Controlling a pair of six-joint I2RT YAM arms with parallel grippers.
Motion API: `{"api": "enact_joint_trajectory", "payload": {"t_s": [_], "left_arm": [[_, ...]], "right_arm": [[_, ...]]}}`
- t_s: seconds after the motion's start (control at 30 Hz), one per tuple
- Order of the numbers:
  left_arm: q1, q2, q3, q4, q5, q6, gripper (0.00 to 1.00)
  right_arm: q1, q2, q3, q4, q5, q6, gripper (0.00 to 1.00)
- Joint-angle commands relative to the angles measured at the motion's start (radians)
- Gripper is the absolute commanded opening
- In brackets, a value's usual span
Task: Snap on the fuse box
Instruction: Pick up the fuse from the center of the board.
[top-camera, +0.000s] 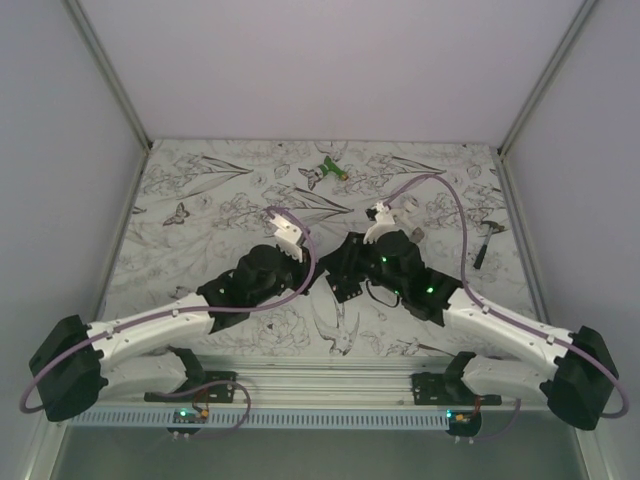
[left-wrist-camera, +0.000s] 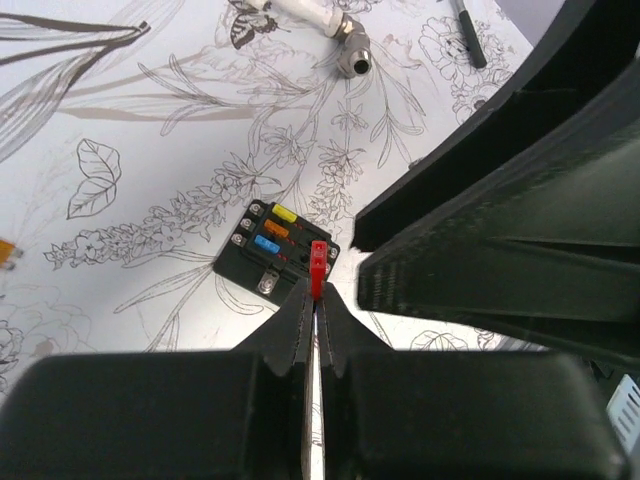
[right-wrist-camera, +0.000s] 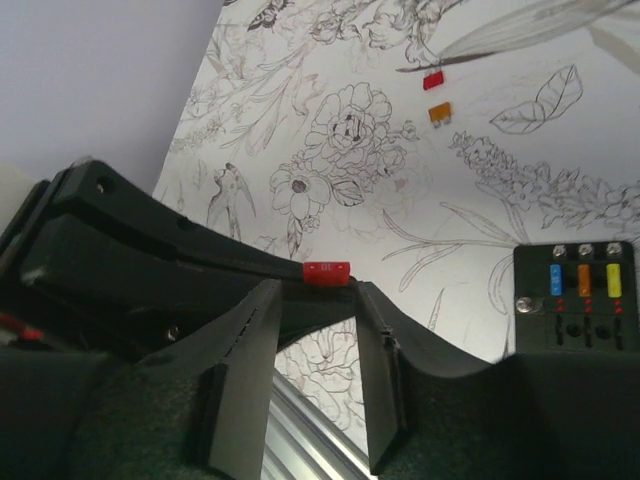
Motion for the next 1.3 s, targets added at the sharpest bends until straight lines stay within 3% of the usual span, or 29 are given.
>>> {"api": "enact_joint_trajectory", "payload": {"t_s": [0.0, 0.3, 0.53, 0.87, 1.27], "left_arm": [[0.020, -0.052, -0.013, 0.030, 0.039, 0.061, 0.00], [0.086, -0.076, 0.114, -0.188, 0.467, 0.160, 0.00], [0.086, -0.104, 0.172, -0.241, 0.710, 0.199, 0.00], [0.080, -0.124, 0.205, -0.254, 0.791, 0.217, 0.00], [0.069, -0.097, 0.224, -0.254, 0.799, 0.224, 0.00]], "right_arm": [[-0.010, -0.067, 0.059, -0.048, -0.045, -0.183, 0.44], [-0.092, -0.183, 0.092, -0.153, -0.496, -0.709, 0.46], [-0.184, -0.246, 0.111, -0.240, -0.733, -0.840, 0.45], [-0.202, -0.189, 0.161, -0.271, -0.936, -0.861, 0.41], [-0.202, -0.150, 0.175, -0.253, -0.987, -0.840, 0.32]]}}
